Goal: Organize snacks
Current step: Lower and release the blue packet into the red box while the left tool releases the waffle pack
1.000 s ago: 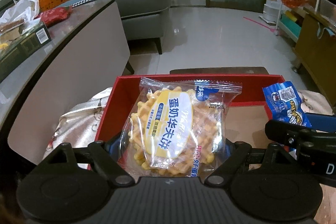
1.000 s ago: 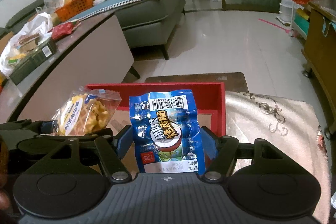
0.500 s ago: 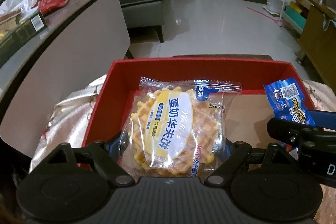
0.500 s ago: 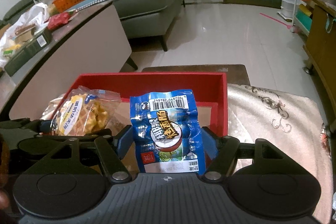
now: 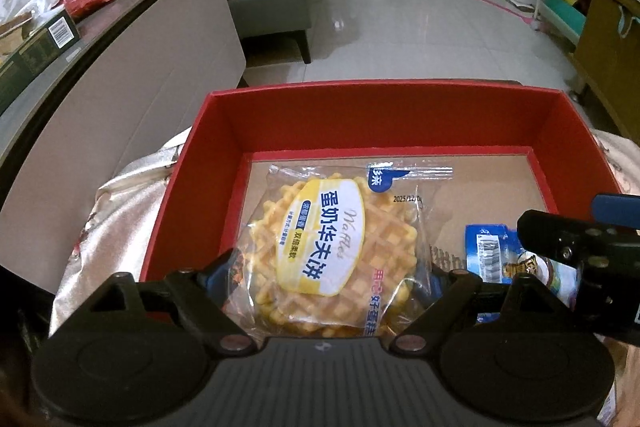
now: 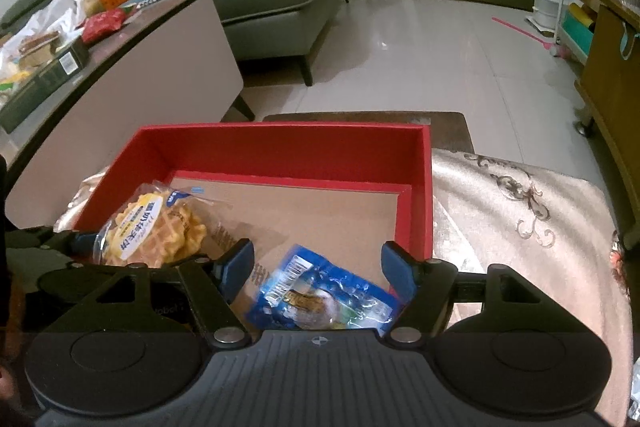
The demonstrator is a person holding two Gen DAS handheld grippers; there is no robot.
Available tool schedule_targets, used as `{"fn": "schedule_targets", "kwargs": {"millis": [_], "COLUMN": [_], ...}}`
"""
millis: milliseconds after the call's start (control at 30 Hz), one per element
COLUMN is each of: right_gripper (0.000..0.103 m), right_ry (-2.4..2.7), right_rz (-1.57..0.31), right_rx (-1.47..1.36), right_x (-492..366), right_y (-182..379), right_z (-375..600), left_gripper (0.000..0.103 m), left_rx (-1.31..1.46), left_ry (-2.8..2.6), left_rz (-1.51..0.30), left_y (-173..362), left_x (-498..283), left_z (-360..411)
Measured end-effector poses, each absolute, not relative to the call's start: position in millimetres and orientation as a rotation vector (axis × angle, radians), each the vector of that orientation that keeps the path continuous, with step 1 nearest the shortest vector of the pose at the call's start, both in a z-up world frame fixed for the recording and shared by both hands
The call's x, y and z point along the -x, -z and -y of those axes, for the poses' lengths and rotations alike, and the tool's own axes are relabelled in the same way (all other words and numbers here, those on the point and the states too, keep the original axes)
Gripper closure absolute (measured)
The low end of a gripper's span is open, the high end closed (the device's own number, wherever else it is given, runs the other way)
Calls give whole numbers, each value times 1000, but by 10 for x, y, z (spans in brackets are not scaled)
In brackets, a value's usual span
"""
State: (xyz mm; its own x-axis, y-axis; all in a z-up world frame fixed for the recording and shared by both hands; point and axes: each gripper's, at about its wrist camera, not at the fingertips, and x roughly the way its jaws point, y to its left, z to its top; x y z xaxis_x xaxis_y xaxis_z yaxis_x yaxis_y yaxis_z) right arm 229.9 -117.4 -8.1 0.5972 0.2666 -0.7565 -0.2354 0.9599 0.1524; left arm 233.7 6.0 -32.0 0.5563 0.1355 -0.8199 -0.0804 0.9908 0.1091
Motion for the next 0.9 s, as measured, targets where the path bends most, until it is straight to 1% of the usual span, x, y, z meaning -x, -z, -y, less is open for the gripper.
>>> {"fn": "schedule_targets", "kwargs": {"millis": [67, 433, 667, 900], "right_gripper": [22, 20, 18, 18], "right_ry": [-290, -293, -303, -308], "right_rz": [-886, -862, -853, -855], "right_rx": [-30, 2, 11, 13], "right_x": [-2292, -2156, -2090, -2099], "right_y": [87, -21, -62, -65], "right_z": [1173, 1196, 1193, 1184], "left_gripper": [22, 21, 21, 20], "left_rx": [-55, -26, 10, 4], "left_ry": [-127, -121, -108, -120], "left_rz": [-982, -962, -989, -985], "left_y": [330, 197, 209, 197], "left_x": [-2338, -2243, -2257, -2268], "left_z": [-72, -159, -215, -204]}}
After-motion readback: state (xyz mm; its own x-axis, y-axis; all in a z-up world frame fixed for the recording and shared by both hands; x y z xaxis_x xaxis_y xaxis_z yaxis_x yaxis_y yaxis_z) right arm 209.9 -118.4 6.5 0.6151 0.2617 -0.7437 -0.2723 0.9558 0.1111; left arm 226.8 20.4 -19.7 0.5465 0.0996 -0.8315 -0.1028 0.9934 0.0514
